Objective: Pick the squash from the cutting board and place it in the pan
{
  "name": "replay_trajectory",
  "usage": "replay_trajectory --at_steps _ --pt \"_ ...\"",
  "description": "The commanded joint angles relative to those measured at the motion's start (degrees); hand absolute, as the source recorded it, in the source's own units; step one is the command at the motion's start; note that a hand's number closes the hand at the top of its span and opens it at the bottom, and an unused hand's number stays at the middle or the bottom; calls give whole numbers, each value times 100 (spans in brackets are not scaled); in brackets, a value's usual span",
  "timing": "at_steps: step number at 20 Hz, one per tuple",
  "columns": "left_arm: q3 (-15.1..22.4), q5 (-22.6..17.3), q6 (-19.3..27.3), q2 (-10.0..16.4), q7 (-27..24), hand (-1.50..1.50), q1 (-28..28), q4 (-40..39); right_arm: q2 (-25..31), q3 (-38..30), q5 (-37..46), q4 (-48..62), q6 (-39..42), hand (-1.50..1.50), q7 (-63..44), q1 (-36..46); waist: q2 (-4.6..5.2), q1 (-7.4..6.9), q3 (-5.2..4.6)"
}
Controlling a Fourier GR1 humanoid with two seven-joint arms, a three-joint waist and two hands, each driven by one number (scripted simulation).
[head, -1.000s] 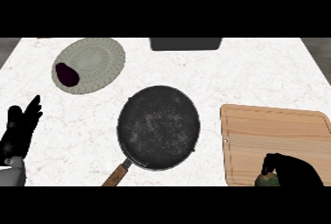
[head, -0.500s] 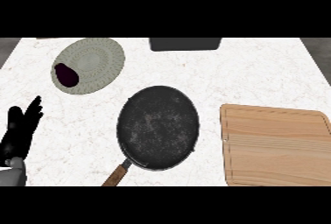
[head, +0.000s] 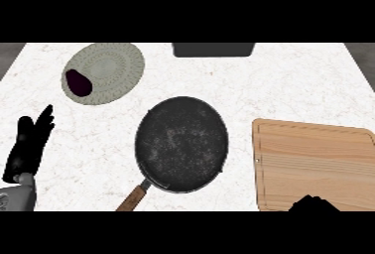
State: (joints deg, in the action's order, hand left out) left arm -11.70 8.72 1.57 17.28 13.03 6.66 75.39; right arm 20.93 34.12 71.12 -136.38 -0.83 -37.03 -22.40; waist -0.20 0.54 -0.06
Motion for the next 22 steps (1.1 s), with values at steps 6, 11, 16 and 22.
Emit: replay_trajectory --at_steps 6,11,16,22 --pt "180 114 43 -178 180 0 -65 352 -1692 -44 -56 615 947 150 -882 2235 31 -128 4" --pt "120 211 199 -283 -286 0 105 -303 -2072 -424 -758 1988 382 150 -1270 3485 53 -134 3" --pt "52 10 -164 21 456 0 242 347 -2087 -893 -1368 3557 -611 150 -940 4110 32 -129 10" --pt "16 144 -95 8 -7 0 307 -244 -2091 -443 -1939 5849 -1871 150 -1305 5469 48 -176 6"
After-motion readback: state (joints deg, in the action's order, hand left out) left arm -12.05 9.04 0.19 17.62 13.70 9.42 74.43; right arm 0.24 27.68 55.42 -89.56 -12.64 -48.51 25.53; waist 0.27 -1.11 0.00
